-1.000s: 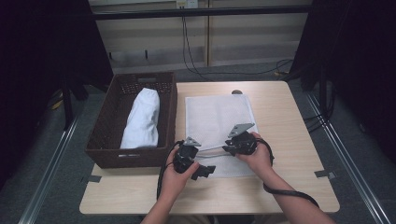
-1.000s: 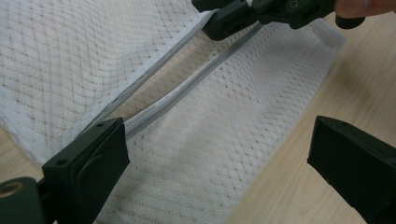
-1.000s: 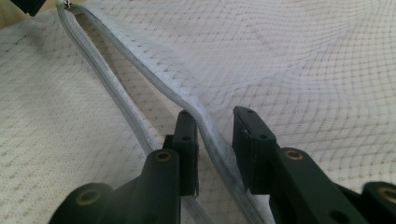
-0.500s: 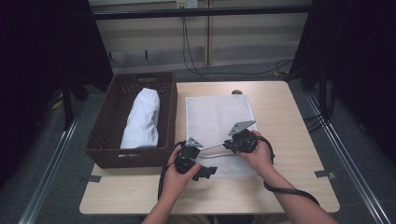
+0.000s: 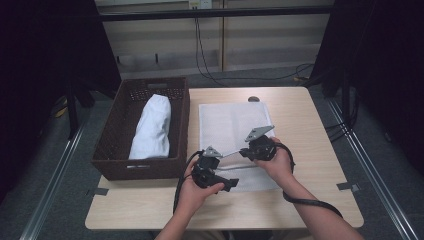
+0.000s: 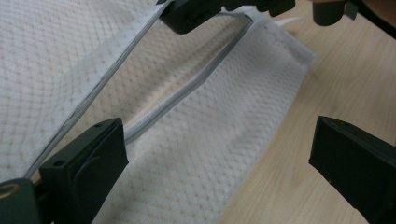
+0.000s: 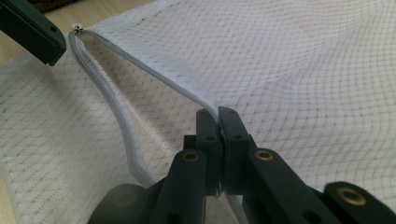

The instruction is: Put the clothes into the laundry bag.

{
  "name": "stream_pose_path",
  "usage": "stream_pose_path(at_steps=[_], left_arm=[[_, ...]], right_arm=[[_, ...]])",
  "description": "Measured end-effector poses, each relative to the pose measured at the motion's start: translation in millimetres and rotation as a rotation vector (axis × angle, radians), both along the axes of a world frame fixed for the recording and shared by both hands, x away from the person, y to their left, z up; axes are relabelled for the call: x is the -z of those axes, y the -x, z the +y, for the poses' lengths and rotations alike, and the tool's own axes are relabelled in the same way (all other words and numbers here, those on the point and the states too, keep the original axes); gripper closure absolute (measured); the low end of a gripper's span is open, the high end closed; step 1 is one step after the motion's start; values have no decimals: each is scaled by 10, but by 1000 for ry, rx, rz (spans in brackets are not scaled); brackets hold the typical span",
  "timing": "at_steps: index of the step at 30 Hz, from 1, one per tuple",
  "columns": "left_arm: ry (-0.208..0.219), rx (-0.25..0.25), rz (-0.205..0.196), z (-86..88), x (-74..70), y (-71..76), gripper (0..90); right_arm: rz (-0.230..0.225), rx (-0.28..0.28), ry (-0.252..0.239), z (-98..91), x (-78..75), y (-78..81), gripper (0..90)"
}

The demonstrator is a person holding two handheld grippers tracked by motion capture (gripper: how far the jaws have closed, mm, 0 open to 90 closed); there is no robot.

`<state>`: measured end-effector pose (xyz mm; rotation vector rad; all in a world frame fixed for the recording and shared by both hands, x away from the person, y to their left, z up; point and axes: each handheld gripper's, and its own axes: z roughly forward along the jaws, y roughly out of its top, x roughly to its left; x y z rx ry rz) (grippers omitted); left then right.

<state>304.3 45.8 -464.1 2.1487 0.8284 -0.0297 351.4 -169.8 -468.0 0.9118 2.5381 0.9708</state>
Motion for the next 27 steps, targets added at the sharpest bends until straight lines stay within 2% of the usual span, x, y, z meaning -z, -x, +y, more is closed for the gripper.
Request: stream_pose_path(at_steps=[3,4,5,8,9,10,13,14,16,17,20,23,26,27], left_arm=[[-8,1,3,-26,1,-6,45],[-23,-9,-6,-55,11,-1,69],[-21,-6,-21,-75,14,4,100],[-32,5,-31,-119,21,3,173],[-30,7,-33,-132,29,-1,227],[-42,10,-30,-150,28,-3,251],[-67,5,-36,-206,49,-7,399],[-71,7,-40,-225,58,-7,479],[-77,16,-52,-256,67,-12,584],[-74,3,-47,-285,70,-4,632],[-63,6,-43,-345,98,-13,757],[-70,-2,-33,-397,163,-28,824],[-87,-18,-36,-436,219,-54,834],[-74,-31,-37,-449,238,-61,834]], right_arm=[[7,10,-5,2,-15,-9,887],[11,8,-19,-1,-21,-18,887],[5,6,-22,-2,-25,-23,886],[8,12,-27,-11,-55,-27,886],[3,7,-35,-13,-61,-33,886],[7,12,-32,-16,-71,-32,886],[5,11,-35,-15,-78,-31,886],[1,4,-33,-14,-78,-33,887],[2,2,-34,-12,-76,-33,887],[3,4,-33,-11,-78,-32,887],[-2,4,-36,-11,-92,-36,887],[-7,8,-28,-5,-104,-35,886],[-5,7,-28,-2,-107,-35,887],[-3,7,-28,-1,-107,-35,886]])
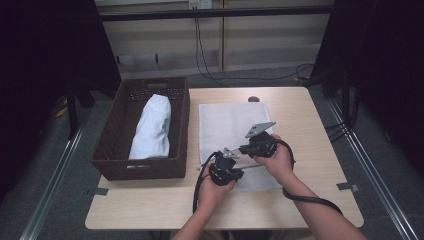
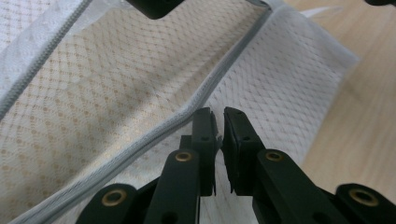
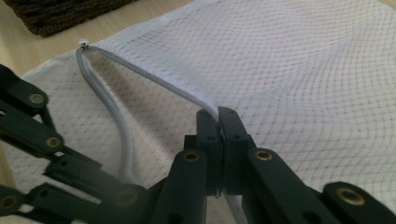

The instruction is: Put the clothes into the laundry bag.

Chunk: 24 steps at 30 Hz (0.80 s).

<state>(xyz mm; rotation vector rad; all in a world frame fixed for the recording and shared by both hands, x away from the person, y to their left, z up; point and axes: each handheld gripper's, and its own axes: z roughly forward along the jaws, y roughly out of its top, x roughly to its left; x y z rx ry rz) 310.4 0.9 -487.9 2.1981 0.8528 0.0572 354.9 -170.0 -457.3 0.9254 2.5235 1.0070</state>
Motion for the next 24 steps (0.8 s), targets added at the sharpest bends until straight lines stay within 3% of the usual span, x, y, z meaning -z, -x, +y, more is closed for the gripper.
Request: stream_pose_path(at_steps=[6,19,24], left_arm=[[-33,-23,7,-19,71,-46,835],[-31,-68,-2,-52,86,-24,843],[-43,-56,-3,-42,81,-27,859]], right_arm=[[1,-13,-9,-12,-7,-5,888],[-13,-3,-14,-14,-128,-36,889],[-23,8,-13,-19,-190,-55,889]])
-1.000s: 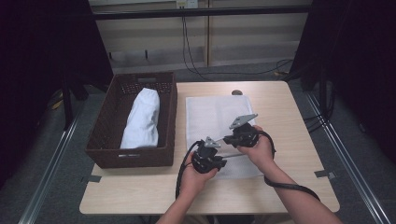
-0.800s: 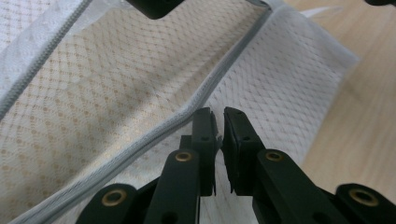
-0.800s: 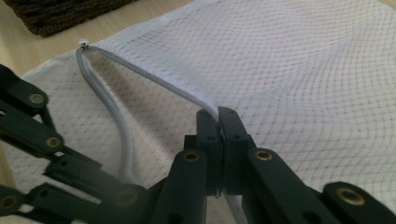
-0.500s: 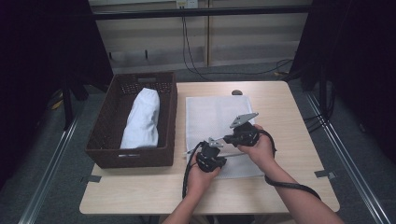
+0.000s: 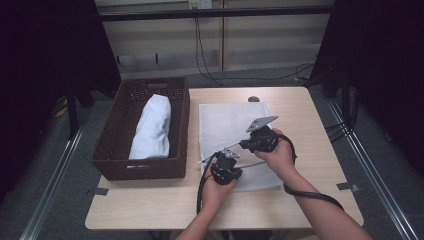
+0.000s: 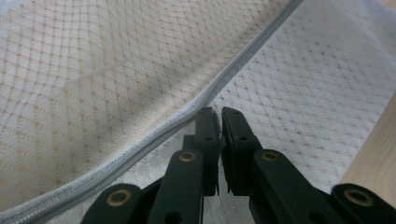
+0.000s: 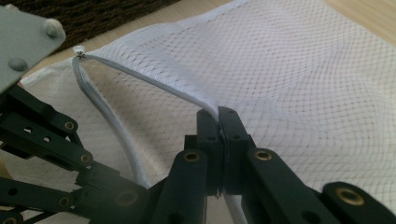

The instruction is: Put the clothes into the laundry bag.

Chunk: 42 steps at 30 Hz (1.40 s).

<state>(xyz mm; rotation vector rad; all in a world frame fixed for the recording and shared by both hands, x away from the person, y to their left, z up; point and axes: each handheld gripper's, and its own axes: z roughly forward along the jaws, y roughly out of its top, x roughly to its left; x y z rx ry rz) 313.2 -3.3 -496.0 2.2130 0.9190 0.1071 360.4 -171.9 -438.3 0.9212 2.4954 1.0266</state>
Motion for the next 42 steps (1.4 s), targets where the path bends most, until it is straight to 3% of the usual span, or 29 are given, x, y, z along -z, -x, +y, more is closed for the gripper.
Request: stream_pose_path(at_steps=[15,25,26,32,42], left_arm=[[7,-15,11,-5,-1,5,872],[-3,-9,9,0,-4,-1,881],[14,-27,2,-7,9,7,881],[5,-32,-5,-19,6,13,881],[5,-22,12,-4,-1,1,885]], right_arm=[[-32,26,-4,18,-151,-71,890],[-57,43,3,42,-257,-121,889],[-57,45,5,43,-261,-129,889],[-64,51,-6,45,-280,-144,889],[-87,55,-3,79,-376,-177,889]])
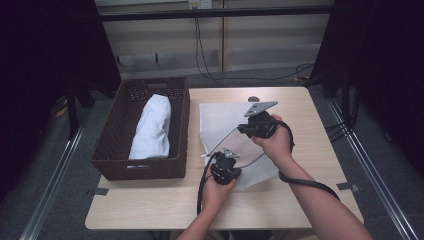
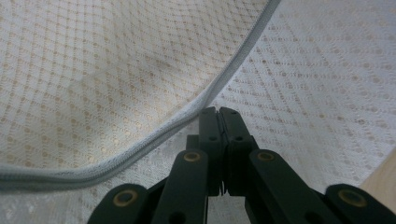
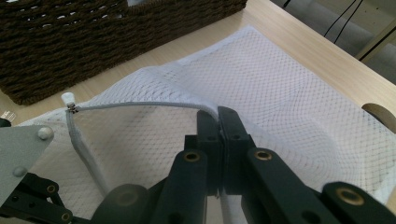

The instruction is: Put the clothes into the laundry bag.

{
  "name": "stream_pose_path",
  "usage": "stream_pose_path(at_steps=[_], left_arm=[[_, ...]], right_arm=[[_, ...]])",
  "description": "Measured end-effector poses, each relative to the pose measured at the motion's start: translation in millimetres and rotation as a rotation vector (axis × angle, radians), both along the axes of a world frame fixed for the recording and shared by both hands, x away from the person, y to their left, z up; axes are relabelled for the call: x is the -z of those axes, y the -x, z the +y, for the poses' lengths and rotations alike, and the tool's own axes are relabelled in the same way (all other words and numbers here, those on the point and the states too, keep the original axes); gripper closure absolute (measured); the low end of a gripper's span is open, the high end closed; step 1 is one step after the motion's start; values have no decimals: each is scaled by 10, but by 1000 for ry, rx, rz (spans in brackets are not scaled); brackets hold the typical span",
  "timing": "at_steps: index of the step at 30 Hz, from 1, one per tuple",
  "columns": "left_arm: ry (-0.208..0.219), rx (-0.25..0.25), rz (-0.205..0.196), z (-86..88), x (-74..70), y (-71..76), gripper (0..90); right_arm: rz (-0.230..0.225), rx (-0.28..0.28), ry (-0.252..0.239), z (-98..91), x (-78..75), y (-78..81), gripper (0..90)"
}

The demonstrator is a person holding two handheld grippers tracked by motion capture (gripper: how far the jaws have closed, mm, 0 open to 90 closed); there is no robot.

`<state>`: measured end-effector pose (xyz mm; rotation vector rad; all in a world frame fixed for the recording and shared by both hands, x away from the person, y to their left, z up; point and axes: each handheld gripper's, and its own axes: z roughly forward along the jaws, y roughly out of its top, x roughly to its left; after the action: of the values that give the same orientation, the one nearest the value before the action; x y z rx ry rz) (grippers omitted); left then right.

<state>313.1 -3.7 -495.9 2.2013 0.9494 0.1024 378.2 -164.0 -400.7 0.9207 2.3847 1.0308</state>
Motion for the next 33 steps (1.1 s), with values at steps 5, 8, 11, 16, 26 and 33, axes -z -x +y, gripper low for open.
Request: stream_pose_path(at_steps=[5,8,11,16,26,33], left_arm=[[-7,3,-7,-2,0,-5,885],[-8,3,-7,-2,-1,-5,885],[-8,3,-5,-4,-2,-9,885],[7,-7,-2,-9,4,-11,886],[1,-16,8,24,-1,-73,886],[4,-29,8,36,-2,-85,886]], right_arm=[[-4,12,-1,0,-29,-13,890],[-11,11,-4,-4,-40,-31,890],[-6,22,-5,-6,-55,-37,890],[-17,28,-10,-7,-79,-53,890],[-36,29,-8,26,-136,-87,890],[-37,39,-9,37,-168,-120,891]])
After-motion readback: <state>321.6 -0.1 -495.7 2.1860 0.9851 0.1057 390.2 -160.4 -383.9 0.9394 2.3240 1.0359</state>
